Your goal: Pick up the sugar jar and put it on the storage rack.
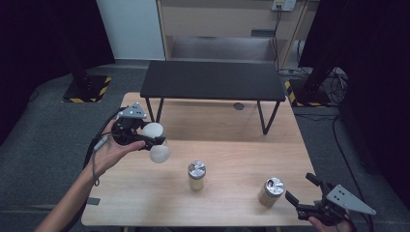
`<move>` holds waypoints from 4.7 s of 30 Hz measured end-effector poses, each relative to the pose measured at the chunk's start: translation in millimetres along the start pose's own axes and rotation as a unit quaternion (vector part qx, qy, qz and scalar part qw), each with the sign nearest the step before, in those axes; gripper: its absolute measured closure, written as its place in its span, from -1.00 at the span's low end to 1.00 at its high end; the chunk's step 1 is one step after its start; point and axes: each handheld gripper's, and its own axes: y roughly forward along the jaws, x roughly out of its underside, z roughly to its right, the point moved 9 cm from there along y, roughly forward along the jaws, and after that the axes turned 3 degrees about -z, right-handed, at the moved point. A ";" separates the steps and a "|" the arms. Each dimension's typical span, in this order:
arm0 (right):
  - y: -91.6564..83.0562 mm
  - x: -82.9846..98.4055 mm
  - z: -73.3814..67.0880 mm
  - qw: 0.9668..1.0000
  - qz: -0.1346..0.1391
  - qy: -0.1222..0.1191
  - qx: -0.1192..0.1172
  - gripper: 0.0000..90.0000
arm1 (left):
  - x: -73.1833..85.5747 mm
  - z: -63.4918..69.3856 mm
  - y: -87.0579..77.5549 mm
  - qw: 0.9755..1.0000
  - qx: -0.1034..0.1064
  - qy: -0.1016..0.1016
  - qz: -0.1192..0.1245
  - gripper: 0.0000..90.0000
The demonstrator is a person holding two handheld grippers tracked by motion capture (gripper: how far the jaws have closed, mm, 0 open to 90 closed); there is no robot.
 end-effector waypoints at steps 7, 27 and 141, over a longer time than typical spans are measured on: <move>0.4 0.1 0.1 1.000 -0.001 0.000 0.000 -0.94 | -26.4 -0.8 -8.9 1.000 -0.005 0.008 -0.006 -0.28; 0.6 1.0 1.3 1.000 0.000 0.004 -0.004 -0.94 | -99.8 -20.9 -19.6 1.000 -0.004 -0.010 0.002 -0.28; 0.6 1.4 1.4 1.000 -0.003 0.010 -0.003 -0.93 | -133.9 -24.5 -28.7 0.980 -0.063 0.001 0.186 -0.85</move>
